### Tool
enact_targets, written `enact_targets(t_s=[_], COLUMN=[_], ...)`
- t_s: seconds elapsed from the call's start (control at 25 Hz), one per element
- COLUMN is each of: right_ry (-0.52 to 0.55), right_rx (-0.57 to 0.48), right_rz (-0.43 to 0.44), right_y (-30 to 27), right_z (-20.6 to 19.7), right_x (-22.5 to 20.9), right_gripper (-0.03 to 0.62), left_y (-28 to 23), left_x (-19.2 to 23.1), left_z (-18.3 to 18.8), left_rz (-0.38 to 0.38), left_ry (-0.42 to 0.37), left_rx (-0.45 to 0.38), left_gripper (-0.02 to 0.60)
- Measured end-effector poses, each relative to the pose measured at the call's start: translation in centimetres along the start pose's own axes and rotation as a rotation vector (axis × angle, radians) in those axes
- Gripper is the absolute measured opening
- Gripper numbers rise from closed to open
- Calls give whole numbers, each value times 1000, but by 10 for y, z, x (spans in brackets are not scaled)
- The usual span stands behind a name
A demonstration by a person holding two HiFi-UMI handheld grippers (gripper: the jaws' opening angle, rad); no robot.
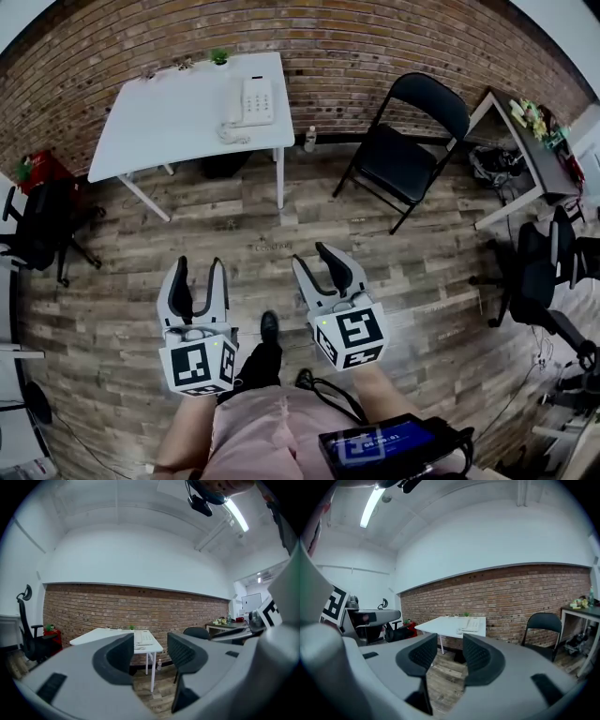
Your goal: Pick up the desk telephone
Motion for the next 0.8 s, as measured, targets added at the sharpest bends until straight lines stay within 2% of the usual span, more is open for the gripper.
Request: enact_targets(t_s=[0.4, 0.8], right_ry=[44, 45], right_rx=[-24, -21], right_rz=[-39, -59], right_y=[-100, -155], right_z=[50, 66], right_x=[-20, -42], right_gripper=[172, 170], left_y=[-108, -171], left_x=[48, 62], left_z=[27, 24], left_rz=[-47, -102], left_ry=[23, 27], left_rx=[-58, -38], left_gripper=[230, 229])
Point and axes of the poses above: the fingertips, and each gripper's own axes: y backward along the fingers, x to its left, z out of its top, the point moved 9 cm from there along y, backward along the fingers, and after that the axes turned 5 degrees about z, right-handed, at the moved point
